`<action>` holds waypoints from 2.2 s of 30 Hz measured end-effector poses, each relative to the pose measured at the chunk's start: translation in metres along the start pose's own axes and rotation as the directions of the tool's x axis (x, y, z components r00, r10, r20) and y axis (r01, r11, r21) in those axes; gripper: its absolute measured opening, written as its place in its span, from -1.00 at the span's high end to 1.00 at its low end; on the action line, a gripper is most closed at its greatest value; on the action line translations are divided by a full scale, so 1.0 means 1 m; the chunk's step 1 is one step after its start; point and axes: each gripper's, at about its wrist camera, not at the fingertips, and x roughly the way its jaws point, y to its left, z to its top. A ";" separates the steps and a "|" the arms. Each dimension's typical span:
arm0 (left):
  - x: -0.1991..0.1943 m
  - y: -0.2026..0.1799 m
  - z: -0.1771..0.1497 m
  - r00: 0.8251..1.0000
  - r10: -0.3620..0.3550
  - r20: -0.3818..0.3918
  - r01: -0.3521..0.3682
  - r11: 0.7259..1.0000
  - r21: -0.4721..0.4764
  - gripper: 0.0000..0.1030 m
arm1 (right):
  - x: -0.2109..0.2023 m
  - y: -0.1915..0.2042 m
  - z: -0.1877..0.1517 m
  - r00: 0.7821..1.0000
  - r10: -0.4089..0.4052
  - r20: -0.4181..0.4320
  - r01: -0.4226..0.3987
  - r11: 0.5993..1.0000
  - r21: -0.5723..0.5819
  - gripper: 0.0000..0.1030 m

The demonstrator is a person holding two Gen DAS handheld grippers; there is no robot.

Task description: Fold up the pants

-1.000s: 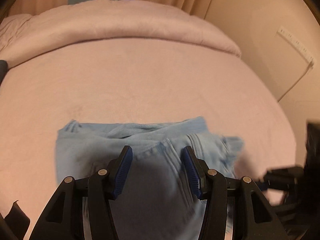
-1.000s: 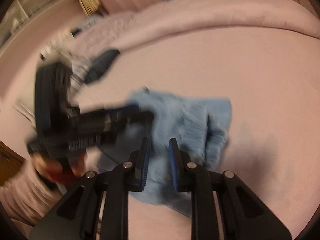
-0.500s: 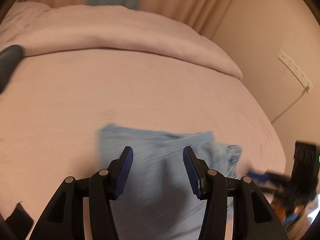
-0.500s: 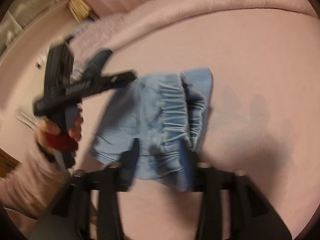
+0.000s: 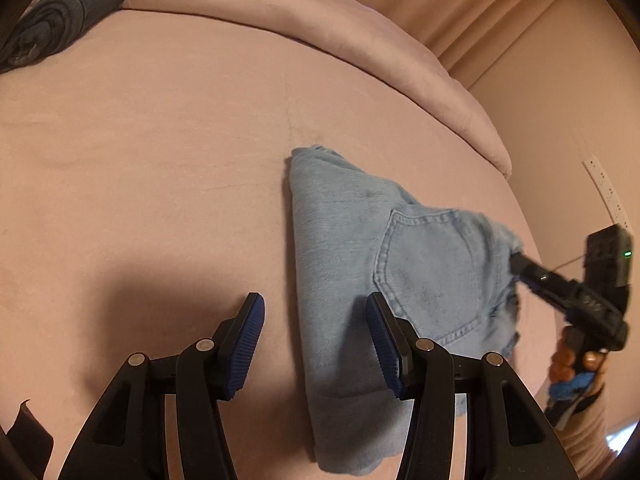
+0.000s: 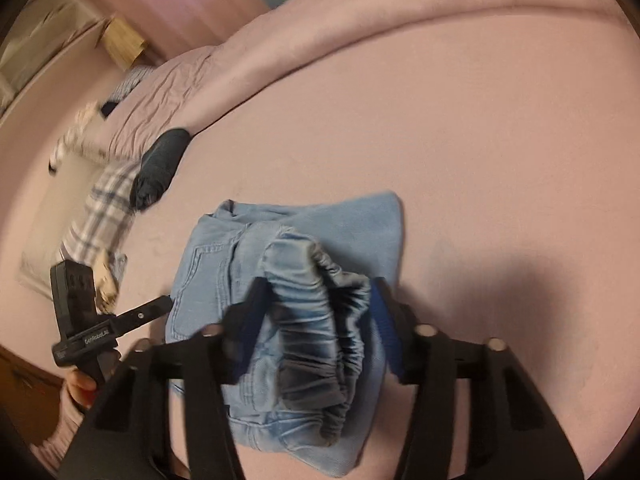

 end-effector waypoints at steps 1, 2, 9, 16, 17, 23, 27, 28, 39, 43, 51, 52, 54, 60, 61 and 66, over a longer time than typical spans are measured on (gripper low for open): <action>0.001 -0.001 0.000 1.000 -0.002 0.002 0.002 1.000 -0.002 0.00 | -0.003 0.002 0.002 1.000 -0.005 0.010 0.005 1.000 -0.015 0.39; 0.003 -0.002 0.000 1.000 -0.001 0.003 0.001 1.000 -0.003 0.00 | -0.004 0.005 0.006 1.000 -0.009 0.021 0.010 1.000 -0.024 0.40; 0.005 -0.003 -0.003 1.000 0.015 -0.022 -0.015 1.000 0.022 0.00 | 0.034 -0.015 0.001 0.982 -0.167 -0.084 0.168 0.986 0.007 -0.06; -0.009 -0.022 -0.018 0.994 0.102 -0.034 -0.096 0.985 0.141 -0.01 | 0.010 0.046 0.034 0.971 -0.234 0.045 0.238 0.947 -0.217 -0.31; -0.011 -0.021 -0.020 0.994 0.104 -0.036 -0.098 0.985 0.139 -0.01 | 0.014 0.050 0.043 0.983 -0.182 0.028 0.183 0.958 -0.220 -0.31; -0.017 -0.014 -0.036 0.994 0.084 -0.063 -0.077 0.992 0.101 -0.01 | 0.084 0.093 0.079 0.992 0.001 -0.130 -0.031 0.974 -0.224 -0.28; -0.020 -0.008 -0.039 0.996 0.064 -0.068 -0.059 0.996 0.074 -0.01 | 0.140 0.117 0.098 0.970 -0.003 -0.242 -0.060 0.966 -0.253 -0.27; -0.020 -0.008 -0.039 0.996 0.062 -0.069 -0.057 0.996 0.075 -0.01 | 0.145 0.117 0.097 0.965 -0.016 -0.262 -0.057 0.962 -0.268 -0.26; -0.018 -0.015 -0.044 0.996 0.033 -0.082 -0.022 0.990 0.137 0.49 | 0.199 0.128 0.091 0.888 -0.148 -0.435 -0.022 0.932 -0.362 0.63; -0.021 -0.018 -0.051 0.997 0.024 -0.070 -0.015 0.990 0.137 0.58 | 0.192 0.112 0.102 0.898 -0.169 -0.407 0.021 0.939 -0.343 0.91; -0.010 -0.028 -0.058 0.995 0.081 -0.066 -0.070 0.987 0.147 0.61 | 0.202 0.108 0.095 0.894 -0.230 -0.385 0.074 0.922 -0.379 0.91; -0.011 -0.032 -0.059 0.994 0.093 -0.064 -0.082 0.985 0.151 0.62 | 0.201 0.107 0.096 0.894 -0.231 -0.384 0.081 0.926 -0.369 0.91; -0.018 -0.044 -0.071 0.991 0.120 -0.065 -0.107 0.978 0.177 0.62 | 0.200 0.105 0.097 0.896 -0.245 -0.369 0.108 0.929 -0.355 0.91; -0.031 -0.046 -0.085 0.994 0.102 -0.041 -0.097 0.989 0.116 0.62 | 0.148 0.114 0.109 0.968 -0.132 -0.214 0.066 0.954 -0.291 0.81; -0.037 -0.048 -0.082 0.996 0.087 -0.013 -0.085 0.991 0.104 0.62 | 0.131 0.116 0.111 0.977 -0.087 -0.195 0.030 0.959 -0.282 0.80; -0.047 -0.061 -0.065 0.992 0.083 0.090 -0.093 0.990 0.107 0.30 | 0.066 0.109 0.093 0.987 -0.051 -0.151 0.001 0.950 -0.311 0.31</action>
